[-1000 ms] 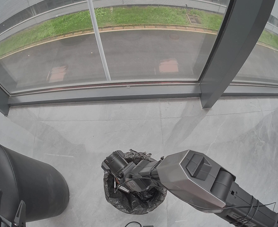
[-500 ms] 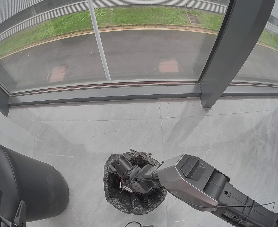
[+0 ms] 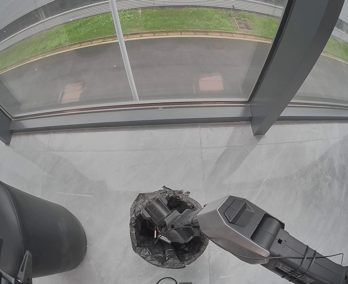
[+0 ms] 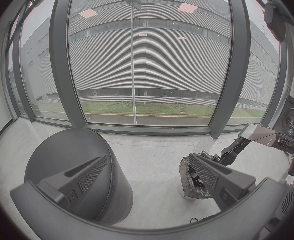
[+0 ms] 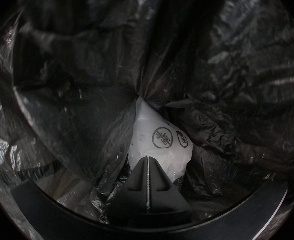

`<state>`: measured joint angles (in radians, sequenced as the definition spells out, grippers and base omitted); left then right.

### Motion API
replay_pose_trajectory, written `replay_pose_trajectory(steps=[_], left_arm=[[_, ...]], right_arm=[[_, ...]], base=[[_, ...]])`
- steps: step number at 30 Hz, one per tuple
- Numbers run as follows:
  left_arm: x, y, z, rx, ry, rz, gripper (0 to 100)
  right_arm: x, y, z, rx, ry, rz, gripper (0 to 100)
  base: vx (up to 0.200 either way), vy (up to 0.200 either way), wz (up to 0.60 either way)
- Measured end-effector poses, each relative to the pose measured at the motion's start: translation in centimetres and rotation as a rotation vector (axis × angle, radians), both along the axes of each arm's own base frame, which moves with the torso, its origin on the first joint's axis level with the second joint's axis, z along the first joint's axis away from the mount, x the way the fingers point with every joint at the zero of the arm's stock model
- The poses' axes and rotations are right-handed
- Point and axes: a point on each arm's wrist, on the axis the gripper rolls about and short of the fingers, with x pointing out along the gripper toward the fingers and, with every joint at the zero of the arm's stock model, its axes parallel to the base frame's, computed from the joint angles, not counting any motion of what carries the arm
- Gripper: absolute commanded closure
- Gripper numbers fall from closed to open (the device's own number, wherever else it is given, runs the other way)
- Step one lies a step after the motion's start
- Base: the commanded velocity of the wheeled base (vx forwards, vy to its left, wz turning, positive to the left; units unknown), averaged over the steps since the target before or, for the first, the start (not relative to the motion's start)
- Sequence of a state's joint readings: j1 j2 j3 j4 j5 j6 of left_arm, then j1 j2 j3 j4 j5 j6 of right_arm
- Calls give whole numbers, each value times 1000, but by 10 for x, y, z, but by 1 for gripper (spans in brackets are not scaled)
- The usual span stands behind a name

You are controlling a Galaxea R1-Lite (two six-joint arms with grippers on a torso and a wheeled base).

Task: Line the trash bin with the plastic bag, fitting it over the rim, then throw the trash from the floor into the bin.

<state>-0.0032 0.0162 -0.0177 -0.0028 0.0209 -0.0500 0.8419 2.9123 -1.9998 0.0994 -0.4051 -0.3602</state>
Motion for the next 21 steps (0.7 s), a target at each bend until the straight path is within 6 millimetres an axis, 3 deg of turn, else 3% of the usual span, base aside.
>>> replay_pose_trajectory(steps=[5,11,16,21], left_arm=[[0,0,0,2,-1,0,0],[0,0,0,12,-1,-1,0],[0,0,0,20,-1,-3,0],[0,0,0,23,-1,-5,0]], right_arm=[[0,3,13,5,-21,6,100],[-1,11,48,20,-81,22,100],[-7,18,95,45,-142,41,100],[-16,17,167,93,-231,48,100]], base=[[0,0,0],[0,0,0],[0,0,0],[0,0,0]])
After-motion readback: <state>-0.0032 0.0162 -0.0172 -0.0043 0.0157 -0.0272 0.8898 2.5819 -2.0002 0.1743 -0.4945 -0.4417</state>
